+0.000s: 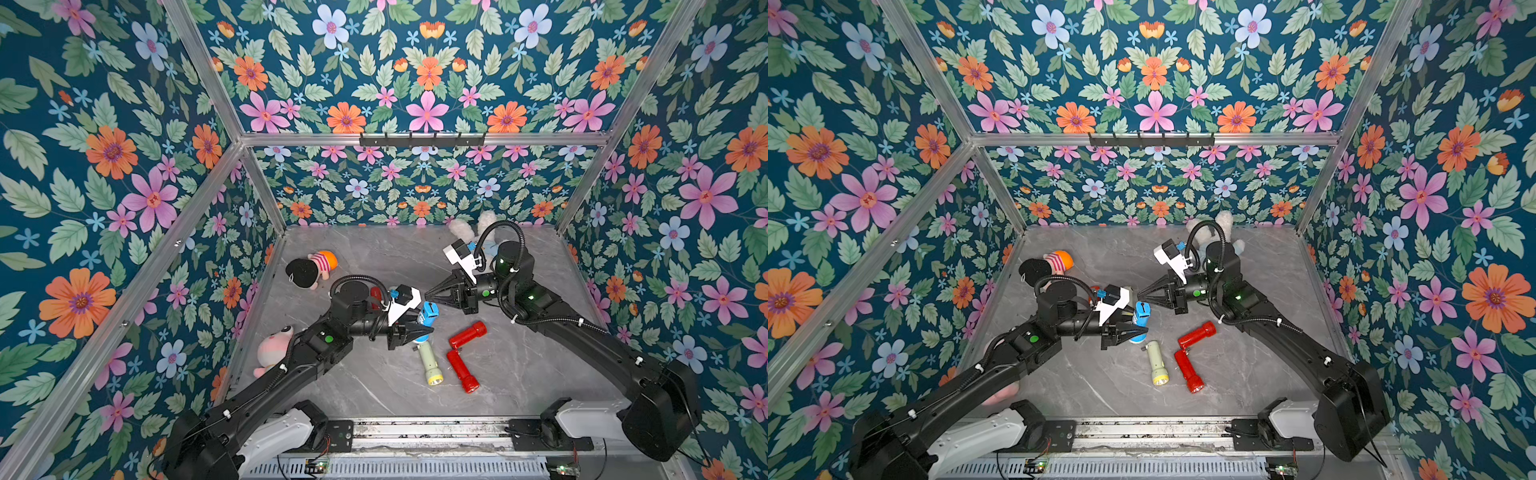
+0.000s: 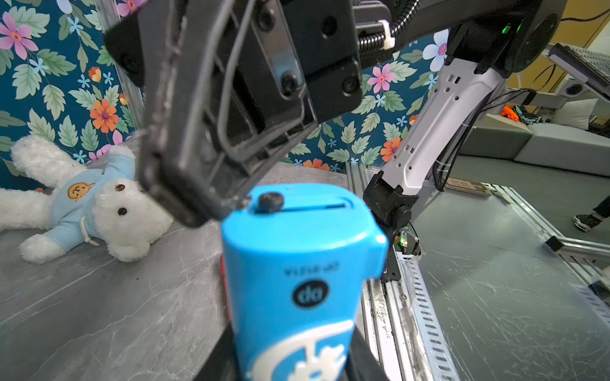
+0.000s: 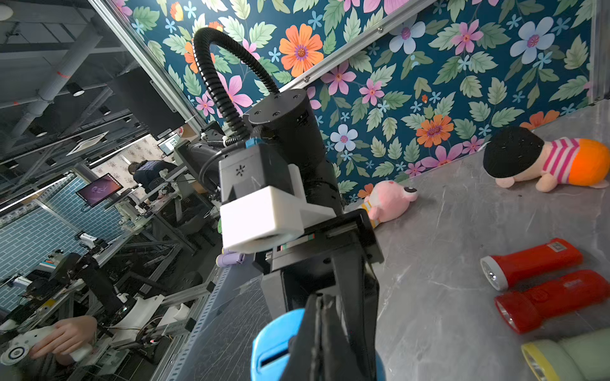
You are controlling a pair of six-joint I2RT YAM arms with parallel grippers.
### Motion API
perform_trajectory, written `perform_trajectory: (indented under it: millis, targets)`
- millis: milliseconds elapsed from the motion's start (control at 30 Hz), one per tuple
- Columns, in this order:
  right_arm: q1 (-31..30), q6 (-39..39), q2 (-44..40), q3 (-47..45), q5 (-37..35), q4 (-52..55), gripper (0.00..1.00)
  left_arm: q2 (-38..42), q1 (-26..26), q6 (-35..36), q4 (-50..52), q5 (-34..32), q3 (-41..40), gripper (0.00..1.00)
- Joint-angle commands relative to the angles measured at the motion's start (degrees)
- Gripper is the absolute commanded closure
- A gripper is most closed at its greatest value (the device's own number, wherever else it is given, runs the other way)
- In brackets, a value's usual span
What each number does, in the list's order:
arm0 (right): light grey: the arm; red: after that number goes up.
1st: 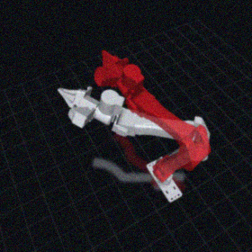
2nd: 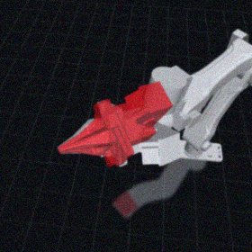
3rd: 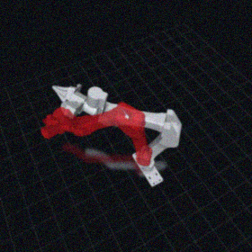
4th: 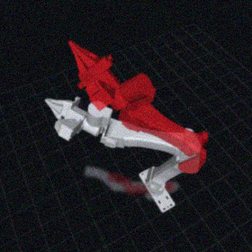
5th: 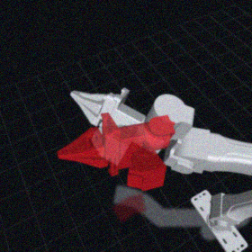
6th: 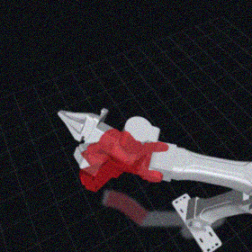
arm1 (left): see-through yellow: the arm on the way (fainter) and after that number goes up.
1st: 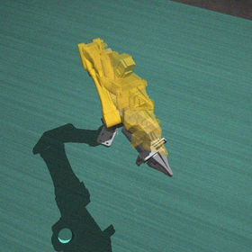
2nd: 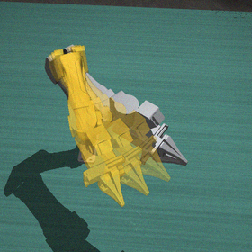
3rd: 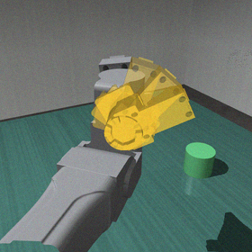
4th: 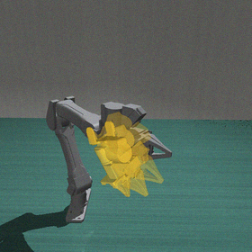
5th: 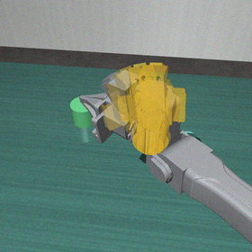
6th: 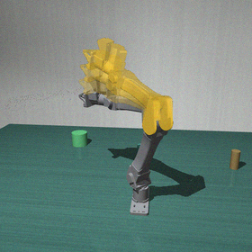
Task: Close the plug at the bottom of the flashlight
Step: Close the plug of the flashlight.
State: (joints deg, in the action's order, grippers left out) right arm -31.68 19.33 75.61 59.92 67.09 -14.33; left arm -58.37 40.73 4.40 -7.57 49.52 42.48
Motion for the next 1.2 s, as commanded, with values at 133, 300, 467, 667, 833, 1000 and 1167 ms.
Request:
perform_trajectory:
  millis: [133,300,467,667,833,1000,1167]
  targets:
    - [-0.1,-0.4,2.3,2.2,-9.1,5.3,0.92,0.6,0.0,0.2,-6.4,2.0,0.9,1.0]
    - [1.5,-0.5,2.6,2.9,-22.7,9.7,0.91,1.4,0.0,0.2,-5.3,1.5,0.8,1.0]
    - [3.7,-0.7,-0.9,-0.5,-37.0,12.9,0.88,2.6,0.0,-0.7,-4.2,-4.7,0.5,1.0]
    - [4.3,-2.5,-6.5,-4.8,-48.4,16.6,0.86,-1.1,-0.1,-4.5,-2.5,-19.3,3.4,1.0]
    - [5.3,-2.5,-10.0,-6.5,-52.5,20.5,0.86,-7.8,-0.1,-7.2,-0.2,-29.2,7.1,1.0]
    - [6.1,-1.3,-12.5,-8.8,-53.8,22.5,0.85,-16.3,0.0,-12.9,1.7,-33.6,12.9,1.0]
    - [6.9,-0.6,-14.0,-10.3,-55.5,26.5,0.85,-25.4,-0.1,-21.6,7.3,-47.5,18.6,1.0]
